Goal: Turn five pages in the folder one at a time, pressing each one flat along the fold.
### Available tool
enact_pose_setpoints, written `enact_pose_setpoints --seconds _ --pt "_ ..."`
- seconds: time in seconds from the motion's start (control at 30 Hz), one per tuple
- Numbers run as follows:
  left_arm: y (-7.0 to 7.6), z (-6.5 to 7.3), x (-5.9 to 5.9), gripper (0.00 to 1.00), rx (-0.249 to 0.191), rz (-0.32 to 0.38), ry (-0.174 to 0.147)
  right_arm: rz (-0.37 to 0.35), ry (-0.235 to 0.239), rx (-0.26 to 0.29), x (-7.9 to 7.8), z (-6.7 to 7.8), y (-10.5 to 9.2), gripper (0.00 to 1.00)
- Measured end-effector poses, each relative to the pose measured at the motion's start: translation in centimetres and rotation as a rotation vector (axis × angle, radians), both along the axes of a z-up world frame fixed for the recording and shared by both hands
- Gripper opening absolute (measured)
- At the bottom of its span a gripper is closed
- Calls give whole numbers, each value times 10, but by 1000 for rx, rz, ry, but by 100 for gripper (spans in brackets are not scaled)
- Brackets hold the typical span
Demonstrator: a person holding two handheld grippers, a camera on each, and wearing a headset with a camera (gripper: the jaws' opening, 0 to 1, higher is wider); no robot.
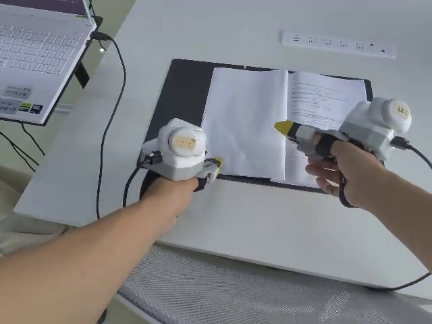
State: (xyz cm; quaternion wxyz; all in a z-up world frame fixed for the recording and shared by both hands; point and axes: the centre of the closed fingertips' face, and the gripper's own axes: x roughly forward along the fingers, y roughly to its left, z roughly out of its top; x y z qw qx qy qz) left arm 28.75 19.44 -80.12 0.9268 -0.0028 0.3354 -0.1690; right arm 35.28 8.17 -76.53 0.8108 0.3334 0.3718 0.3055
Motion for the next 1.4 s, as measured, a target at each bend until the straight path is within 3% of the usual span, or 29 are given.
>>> enact_pose_setpoints --seconds 0.13,0.23,0.27,0.3,0.6,0.8,0.83,1.1,1.27,1.4 --pt "2 -7 1 19 33 2 -12 18 22 8 12 -7 1 12" --pt "4 -17 -3 18 63 -3 7 28 14 -11 24 -13 0 11" --pt "5 -15 -2 17 73 -3 -29 29 16 -11 27 -15 -1 11" --pt "5 -15 -2 17 86 -10 -38 29 24 -7 31 -17 -1 10" --pt "5 -17 -1 17 84 -3 -57 -17 73 39 58 -28 0 8" --pt "5 -18 -2 17 87 -10 -66 -60 120 74 76 -37 -1 0" --pt "5 -17 -2 17 88 -10 -66 -70 127 110 79 -34 0 0" --pt "4 -17 -2 17 88 -10 -69 -81 141 121 99 -38 -2 0" --pt "4 -17 -3 17 87 -10 -72 -61 138 90 110 -36 2 0" --pt "4 -17 -2 17 84 -9 -74 -94 145 105 123 -36 1 0"
